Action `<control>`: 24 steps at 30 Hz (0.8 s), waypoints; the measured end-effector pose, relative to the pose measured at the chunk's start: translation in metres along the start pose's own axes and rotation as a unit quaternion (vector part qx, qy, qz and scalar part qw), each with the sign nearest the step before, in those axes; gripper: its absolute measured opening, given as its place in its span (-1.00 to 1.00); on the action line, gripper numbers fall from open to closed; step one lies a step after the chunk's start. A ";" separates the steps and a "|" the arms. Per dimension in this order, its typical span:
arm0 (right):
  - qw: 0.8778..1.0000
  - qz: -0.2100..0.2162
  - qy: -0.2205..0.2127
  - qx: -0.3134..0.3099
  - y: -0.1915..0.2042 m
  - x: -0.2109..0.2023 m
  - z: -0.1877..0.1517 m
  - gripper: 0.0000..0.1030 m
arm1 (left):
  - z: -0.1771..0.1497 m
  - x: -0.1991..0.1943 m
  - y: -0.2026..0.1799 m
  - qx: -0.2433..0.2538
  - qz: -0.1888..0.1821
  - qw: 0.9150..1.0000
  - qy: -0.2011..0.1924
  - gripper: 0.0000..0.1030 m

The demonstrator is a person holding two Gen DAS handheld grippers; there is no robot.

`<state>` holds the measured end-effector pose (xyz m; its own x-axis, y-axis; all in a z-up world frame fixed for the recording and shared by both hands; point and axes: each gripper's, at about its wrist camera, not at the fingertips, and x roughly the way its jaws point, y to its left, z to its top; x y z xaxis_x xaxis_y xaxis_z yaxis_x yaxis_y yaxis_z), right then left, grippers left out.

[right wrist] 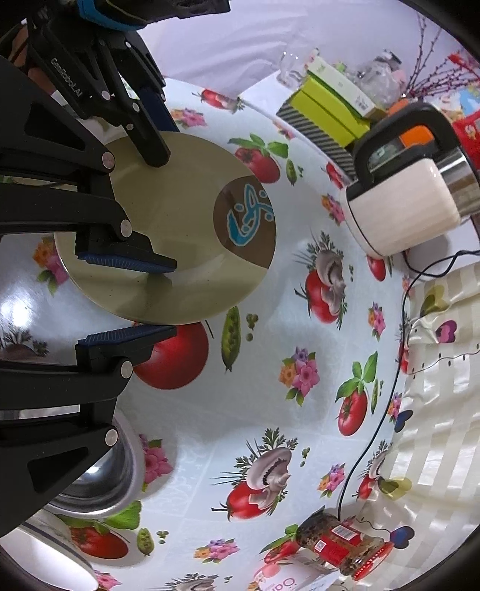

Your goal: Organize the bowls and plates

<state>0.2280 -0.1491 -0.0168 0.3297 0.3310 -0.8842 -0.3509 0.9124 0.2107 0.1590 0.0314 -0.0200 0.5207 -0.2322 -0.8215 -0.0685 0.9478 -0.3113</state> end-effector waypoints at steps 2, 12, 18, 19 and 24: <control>1.000 0.003 -0.001 0.000 0.004 -0.003 -0.004 -0.47 | -0.003 -0.004 0.001 -0.001 0.001 1.000 -0.001 -0.37; 1.000 0.013 -0.002 -0.007 0.024 -0.011 -0.025 -0.47 | -0.028 -0.024 0.013 -0.008 0.012 1.000 -0.006 -0.37; 1.000 0.021 0.006 -0.011 0.036 -0.005 -0.039 -0.47 | -0.045 -0.031 0.025 -0.013 0.021 1.000 -0.004 -0.37; 1.000 0.021 0.008 -0.012 0.039 -0.004 -0.042 -0.47 | -0.048 -0.032 0.028 -0.014 0.023 1.000 -0.004 -0.37; 0.999 0.023 0.016 -0.021 0.053 0.000 -0.056 -0.47 | -0.062 -0.041 0.037 -0.020 0.027 0.999 -0.005 -0.37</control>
<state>0.1603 -0.1139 -0.0294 0.2840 0.3638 -0.8871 -0.4010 0.8855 0.2347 0.0822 0.0624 -0.0280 0.5244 -0.1785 -0.8326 -0.1302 0.9495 -0.2855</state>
